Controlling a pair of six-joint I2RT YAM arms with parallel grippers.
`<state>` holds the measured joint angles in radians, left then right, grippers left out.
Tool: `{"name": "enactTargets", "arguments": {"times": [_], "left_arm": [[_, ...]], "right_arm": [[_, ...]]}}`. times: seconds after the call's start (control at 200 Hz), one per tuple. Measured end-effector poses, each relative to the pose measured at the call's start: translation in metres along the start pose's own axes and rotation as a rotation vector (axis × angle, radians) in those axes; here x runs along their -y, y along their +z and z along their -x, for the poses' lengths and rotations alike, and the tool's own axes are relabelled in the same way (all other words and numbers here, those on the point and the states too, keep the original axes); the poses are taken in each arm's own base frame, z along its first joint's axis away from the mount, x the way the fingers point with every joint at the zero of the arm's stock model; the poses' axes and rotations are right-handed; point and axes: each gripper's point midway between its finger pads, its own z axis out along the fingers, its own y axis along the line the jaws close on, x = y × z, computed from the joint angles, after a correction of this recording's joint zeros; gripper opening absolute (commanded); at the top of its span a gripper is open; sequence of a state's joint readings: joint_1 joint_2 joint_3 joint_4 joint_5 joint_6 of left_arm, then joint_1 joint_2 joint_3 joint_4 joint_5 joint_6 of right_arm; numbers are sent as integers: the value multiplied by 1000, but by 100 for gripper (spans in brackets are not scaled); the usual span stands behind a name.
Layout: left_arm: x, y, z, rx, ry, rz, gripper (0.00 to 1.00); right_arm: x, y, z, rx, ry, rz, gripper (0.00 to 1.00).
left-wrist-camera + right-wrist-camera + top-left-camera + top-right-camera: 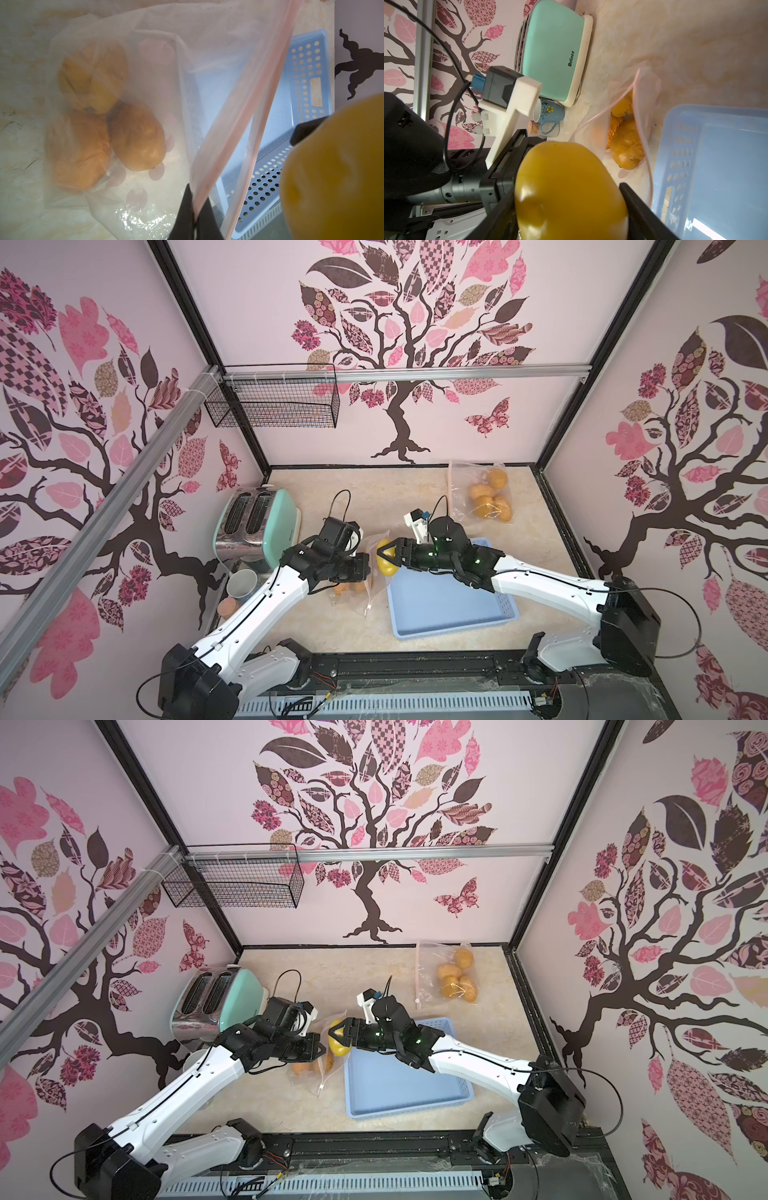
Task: Put the potatoes into a zipper bag and zip it
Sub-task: Place the potato into the zipper food storage bag.
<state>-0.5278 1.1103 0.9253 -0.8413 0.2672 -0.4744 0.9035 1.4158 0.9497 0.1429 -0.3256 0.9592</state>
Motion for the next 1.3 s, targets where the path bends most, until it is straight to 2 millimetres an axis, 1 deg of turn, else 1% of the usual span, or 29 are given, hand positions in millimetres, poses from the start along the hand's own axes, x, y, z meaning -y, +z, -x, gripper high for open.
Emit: {"name": "enactTargets", "arguments": {"times": [0.09, 0.175, 0.345, 0.45, 0.575, 0.68, 0.78, 0.795, 0.825, 0.96, 1.035, 1.126, 1.206, 1.301], "left_arm": [[0, 0, 0, 2, 1, -1, 0], [0, 0, 0, 2, 1, -1, 0], [1, 0, 0, 2, -6, -5, 0], [2, 0, 1, 2, -10, -9, 0], [2, 0, 2, 6, -13, -11, 0], [2, -1, 2, 8, -13, -12, 0], [2, -3, 0, 8, -14, -11, 0], [2, -4, 0, 9, -14, -11, 0], [2, -5, 0, 14, -14, -12, 0], [2, -11, 0, 32, -14, -10, 0], [0, -12, -1, 32, -15, 0, 0], [-2, -12, -2, 28, -17, 10, 0], [-4, -13, -4, 26, -19, 21, 0], [-6, -16, -6, 26, -18, 34, 0]], "right_arm": [[4, 6, -5, -13, 9, -11, 57], [13, 13, -9, -26, 19, -36, 59], [27, 25, -12, -41, 30, -81, 62], [30, 30, -10, -39, 31, -102, 68], [25, 30, -5, -38, 16, -112, 75], [22, 29, -2, -40, -16, -123, 85], [20, 28, 1, -33, -63, -135, 92], [20, 28, 2, -31, -69, -136, 93], [21, 27, 2, -30, -82, -140, 99], [28, 25, 3, -26, -132, -178, 99], [32, 20, 8, -3, -181, -211, 99], [26, 6, 20, 55, -262, -238, 99], [13, -14, 34, 133, -357, -242, 100], [-2, -47, 47, 247, -485, -235, 99]]}}
